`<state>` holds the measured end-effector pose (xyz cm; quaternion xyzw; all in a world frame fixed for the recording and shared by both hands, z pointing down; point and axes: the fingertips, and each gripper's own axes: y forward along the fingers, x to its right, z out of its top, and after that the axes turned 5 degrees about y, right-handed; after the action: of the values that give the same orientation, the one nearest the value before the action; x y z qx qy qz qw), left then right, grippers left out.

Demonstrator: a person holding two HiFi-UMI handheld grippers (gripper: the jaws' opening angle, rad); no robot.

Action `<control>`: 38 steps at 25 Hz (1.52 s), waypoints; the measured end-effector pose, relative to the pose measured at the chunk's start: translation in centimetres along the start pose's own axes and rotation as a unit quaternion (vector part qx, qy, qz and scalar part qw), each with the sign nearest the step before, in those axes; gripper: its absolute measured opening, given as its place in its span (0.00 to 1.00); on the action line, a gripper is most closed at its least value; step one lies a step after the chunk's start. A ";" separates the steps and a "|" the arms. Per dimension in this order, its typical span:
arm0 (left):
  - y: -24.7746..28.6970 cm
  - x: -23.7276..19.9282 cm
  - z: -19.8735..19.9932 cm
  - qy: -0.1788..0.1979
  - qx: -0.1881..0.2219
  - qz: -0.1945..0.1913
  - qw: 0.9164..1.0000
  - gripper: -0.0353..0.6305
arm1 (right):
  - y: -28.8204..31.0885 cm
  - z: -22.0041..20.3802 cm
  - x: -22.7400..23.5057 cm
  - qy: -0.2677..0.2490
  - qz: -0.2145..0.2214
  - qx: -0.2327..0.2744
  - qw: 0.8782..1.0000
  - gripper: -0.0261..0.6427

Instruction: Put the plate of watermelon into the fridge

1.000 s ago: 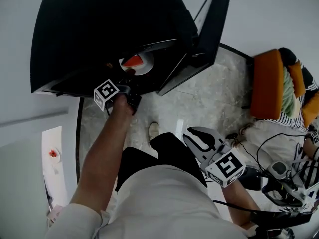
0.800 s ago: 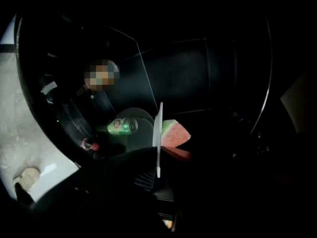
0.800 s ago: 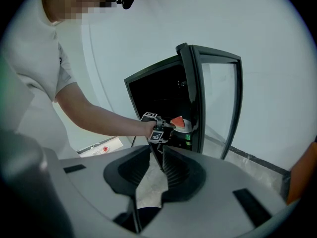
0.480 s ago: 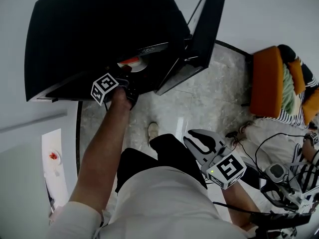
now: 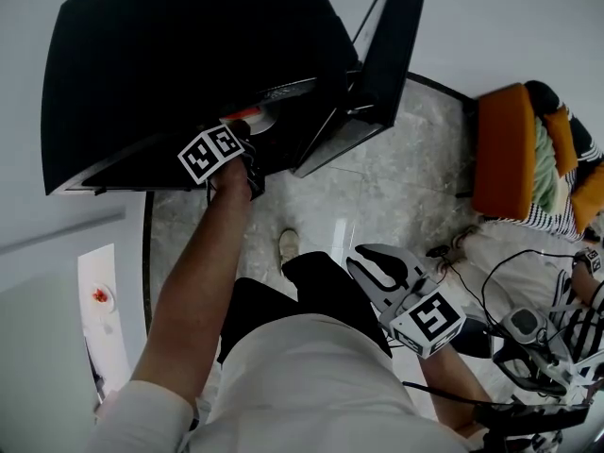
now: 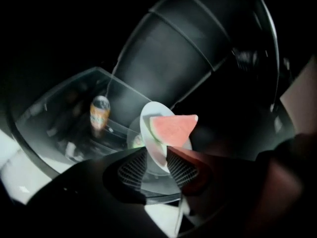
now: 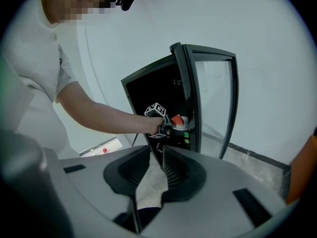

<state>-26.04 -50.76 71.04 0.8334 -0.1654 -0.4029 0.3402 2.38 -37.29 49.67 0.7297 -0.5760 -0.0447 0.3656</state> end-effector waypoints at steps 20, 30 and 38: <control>-13.4 -2.6 -2.5 0.157 0.010 0.025 0.987 0.28 | -1.0 -1.9 -11.7 -0.031 -0.006 0.036 0.999 0.17; -26.5 -1.7 -7.7 0.229 0.000 -0.075 0.971 0.19 | -1.2 -1.9 -17.5 -0.053 -0.019 0.070 0.996 0.17; -41.2 -0.4 -14.6 0.281 -0.038 -0.230 0.931 0.07 | -2.0 -3.7 -25.0 -0.065 -0.023 0.084 0.994 0.09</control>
<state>-14.76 -14.76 48.88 0.9141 0.1491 -0.2251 0.3024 -2.49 -13.52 42.31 0.7664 -0.5835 -0.0519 0.2635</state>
